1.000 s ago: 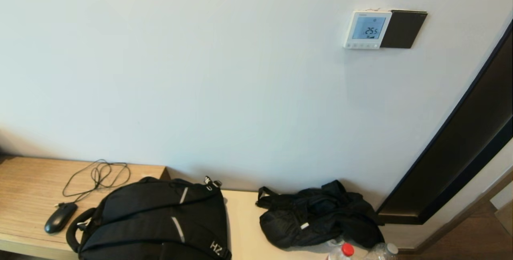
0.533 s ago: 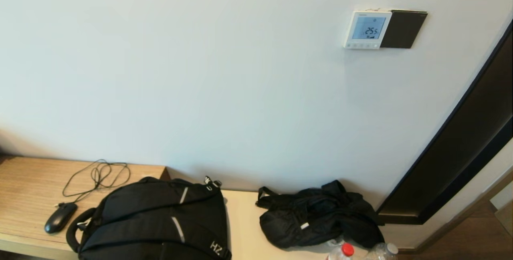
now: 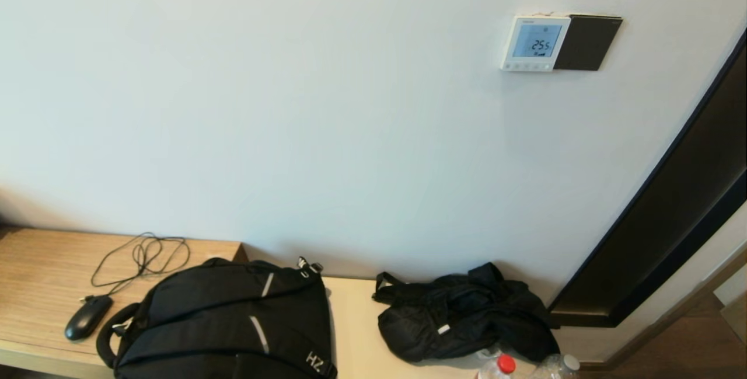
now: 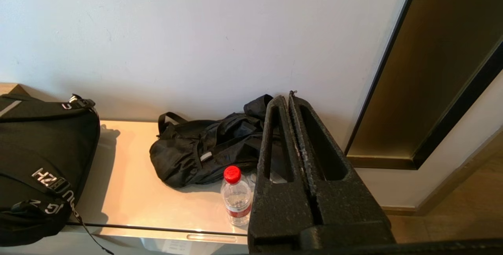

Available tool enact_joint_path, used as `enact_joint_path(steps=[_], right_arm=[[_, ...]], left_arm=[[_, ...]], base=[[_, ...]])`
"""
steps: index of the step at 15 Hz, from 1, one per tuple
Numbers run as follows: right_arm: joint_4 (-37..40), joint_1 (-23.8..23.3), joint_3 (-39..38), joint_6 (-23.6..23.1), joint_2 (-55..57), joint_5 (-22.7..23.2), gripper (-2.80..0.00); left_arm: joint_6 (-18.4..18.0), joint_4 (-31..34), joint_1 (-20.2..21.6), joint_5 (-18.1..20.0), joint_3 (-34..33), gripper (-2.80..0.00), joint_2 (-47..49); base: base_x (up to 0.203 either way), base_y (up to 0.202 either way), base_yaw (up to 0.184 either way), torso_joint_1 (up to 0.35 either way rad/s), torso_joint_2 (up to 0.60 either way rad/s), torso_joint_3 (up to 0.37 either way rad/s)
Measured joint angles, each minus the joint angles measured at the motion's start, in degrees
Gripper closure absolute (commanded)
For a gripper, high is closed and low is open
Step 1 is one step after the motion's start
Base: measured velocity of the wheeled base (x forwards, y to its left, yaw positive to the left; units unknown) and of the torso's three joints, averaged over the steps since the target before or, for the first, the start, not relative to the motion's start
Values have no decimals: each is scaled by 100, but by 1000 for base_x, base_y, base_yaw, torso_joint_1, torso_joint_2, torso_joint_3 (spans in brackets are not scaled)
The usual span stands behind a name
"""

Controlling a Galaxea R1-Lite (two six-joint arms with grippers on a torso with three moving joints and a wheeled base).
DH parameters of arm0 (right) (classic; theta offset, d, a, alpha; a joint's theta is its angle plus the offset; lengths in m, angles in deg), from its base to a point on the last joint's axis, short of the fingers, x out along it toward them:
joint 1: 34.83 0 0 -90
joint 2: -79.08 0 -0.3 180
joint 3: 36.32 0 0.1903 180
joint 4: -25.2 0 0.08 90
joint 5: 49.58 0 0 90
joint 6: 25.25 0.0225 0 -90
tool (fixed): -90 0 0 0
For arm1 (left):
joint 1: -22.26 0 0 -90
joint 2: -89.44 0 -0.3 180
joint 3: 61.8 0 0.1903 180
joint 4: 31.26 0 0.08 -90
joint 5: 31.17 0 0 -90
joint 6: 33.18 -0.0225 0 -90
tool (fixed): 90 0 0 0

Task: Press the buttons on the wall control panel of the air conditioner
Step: Turn off the central air conditioner

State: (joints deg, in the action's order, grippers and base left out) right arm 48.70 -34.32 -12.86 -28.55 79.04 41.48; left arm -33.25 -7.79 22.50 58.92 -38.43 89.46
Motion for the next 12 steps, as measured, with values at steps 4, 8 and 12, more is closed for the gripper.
enact_joint_path(steps=[4,8,12], right_arm=[[365,1,153,-3,0,-2,0],[512,-5,531,-17,0,10,0],[568,-22,843,-90,2,21,0]], left_arm=[[0,0,2,0,0,0,0],[1,0,0,-2,0,0,0],[5,0,0,0,0,0,0]], base=[[0,0,0,0,0,0],[0,0,0,0,0,0],[0,0,0,0,0,0]])
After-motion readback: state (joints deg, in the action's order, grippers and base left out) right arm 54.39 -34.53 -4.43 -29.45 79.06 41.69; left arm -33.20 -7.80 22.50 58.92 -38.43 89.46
